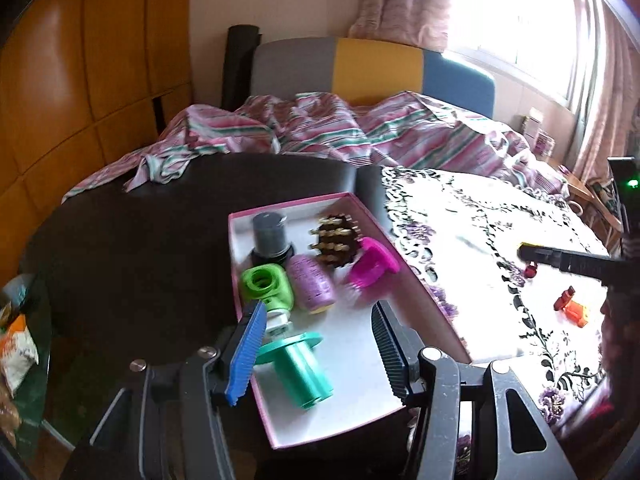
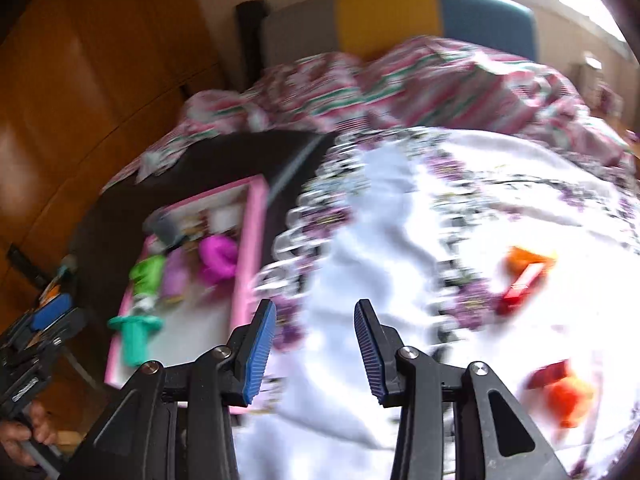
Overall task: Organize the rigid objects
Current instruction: 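Move both tools back over the remaining toys on the cloth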
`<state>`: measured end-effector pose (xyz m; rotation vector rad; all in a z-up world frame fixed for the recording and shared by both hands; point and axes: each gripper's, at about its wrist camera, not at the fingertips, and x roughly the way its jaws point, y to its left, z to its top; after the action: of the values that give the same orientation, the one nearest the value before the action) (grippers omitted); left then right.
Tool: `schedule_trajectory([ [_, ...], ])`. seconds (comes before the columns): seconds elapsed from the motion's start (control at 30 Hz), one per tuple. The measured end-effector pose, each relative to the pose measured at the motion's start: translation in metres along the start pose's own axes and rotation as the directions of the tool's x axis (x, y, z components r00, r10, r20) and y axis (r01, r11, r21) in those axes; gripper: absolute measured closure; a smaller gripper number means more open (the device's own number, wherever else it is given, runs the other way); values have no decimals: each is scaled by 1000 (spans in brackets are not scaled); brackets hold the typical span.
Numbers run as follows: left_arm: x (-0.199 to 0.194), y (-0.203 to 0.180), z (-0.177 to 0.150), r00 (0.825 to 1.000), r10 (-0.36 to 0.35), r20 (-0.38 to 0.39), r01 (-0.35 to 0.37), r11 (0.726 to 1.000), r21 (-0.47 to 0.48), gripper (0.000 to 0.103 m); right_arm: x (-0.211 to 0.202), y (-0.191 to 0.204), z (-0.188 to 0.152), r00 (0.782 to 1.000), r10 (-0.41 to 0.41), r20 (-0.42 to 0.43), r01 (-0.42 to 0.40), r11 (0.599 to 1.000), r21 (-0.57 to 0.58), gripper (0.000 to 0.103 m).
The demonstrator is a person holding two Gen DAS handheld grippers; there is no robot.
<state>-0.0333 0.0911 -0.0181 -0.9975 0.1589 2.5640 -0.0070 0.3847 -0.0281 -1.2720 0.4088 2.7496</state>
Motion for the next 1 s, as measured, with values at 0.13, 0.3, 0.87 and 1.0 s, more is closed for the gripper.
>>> schedule_trajectory([
  [0.13,4,-19,6,1000,-30,-1,30,999,34,46,-11,-64,3,979,-196,57,190,976,103,62],
  [0.3,14,-47,14,998,-64,-12,65,995,82,46,-15,-144,-16,938,-346,5,319,869,377,62],
  [0.87,46,-130,28,989,-133,-61,144,963,228,44,-32,-182,-26,949,-314,10,255,788,560,62],
  [1.0,54,-143,29,987,-145,-73,159,954,253,44,-35,-187,-27,952,-305,13,240,774,586,62],
])
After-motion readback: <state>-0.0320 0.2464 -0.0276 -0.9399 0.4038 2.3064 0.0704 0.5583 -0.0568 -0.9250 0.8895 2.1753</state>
